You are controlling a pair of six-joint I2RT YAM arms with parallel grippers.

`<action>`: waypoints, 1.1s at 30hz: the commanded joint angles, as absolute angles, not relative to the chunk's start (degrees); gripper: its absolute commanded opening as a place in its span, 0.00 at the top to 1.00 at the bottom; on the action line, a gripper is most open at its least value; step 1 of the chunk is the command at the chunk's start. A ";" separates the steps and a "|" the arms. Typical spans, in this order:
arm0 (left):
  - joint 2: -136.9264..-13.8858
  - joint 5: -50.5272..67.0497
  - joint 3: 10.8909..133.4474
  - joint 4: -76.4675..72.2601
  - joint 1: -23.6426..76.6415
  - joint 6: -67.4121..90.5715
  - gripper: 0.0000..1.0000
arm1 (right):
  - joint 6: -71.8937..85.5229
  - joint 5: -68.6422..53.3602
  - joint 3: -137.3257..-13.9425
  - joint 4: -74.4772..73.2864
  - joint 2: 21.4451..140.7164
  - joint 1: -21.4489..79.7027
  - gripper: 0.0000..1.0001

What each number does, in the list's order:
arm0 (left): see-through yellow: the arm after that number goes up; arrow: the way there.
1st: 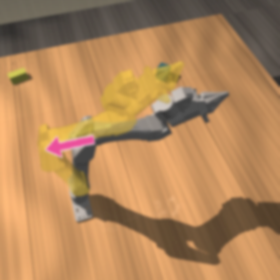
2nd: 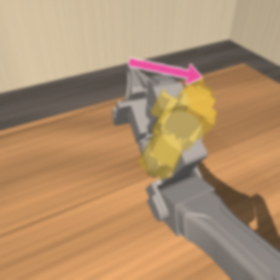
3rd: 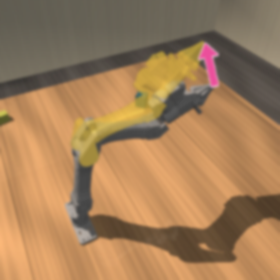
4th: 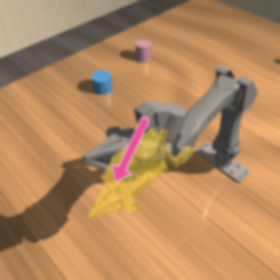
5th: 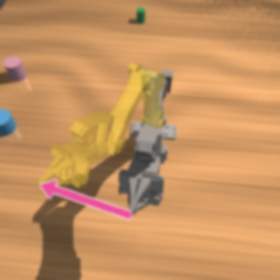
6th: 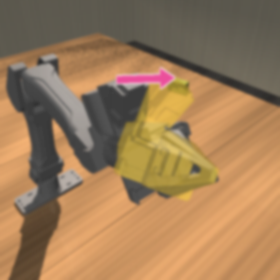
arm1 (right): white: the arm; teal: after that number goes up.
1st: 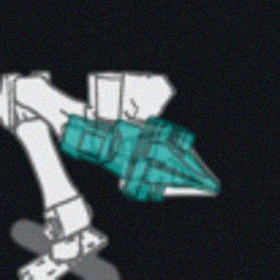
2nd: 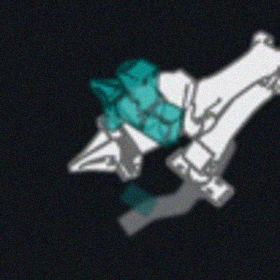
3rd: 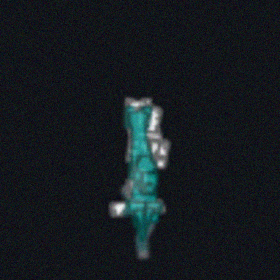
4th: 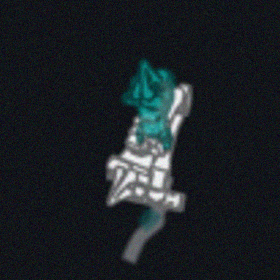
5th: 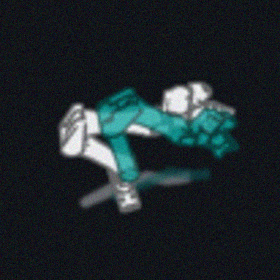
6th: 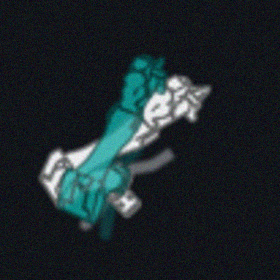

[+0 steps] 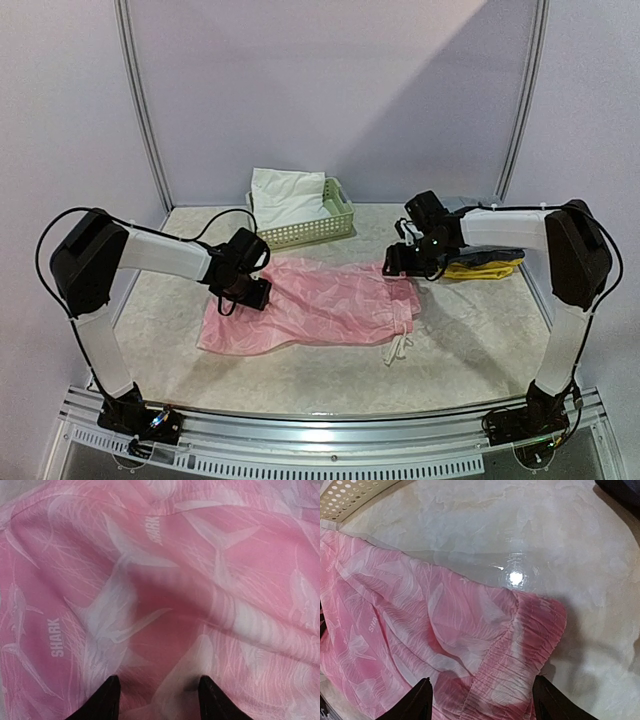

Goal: Fold and stack the mixed laundry pile
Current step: Smooth out the rectangle-folded shorts at the center of the board.

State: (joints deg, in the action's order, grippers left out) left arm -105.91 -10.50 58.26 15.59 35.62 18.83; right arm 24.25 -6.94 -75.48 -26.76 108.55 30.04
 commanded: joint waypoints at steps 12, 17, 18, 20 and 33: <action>-108.28 -10.28 54.10 11.53 36.22 20.66 0.51 | 25.03 -17.22 -70.72 -24.14 108.63 29.59 0.73; -108.16 -10.77 53.41 11.33 36.21 20.59 0.53 | 25.09 -14.90 -70.40 -25.46 105.04 30.05 1.00; -108.04 -10.88 53.25 11.41 36.21 20.53 0.54 | 25.12 -14.76 -70.32 -25.58 104.42 30.25 1.00; -107.71 -11.24 52.82 11.49 36.21 20.49 0.54 | 25.27 -14.54 -70.16 -25.74 102.95 30.46 1.00; -101.48 -19.17 55.33 18.61 38.06 20.38 0.50 | 24.90 -27.31 -72.33 -19.23 103.37 33.76 0.84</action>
State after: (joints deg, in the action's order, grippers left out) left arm -104.40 -14.46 54.37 10.13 36.12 20.12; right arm 25.89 -17.69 -70.87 -23.00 100.79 30.89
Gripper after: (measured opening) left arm 0.480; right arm 0.110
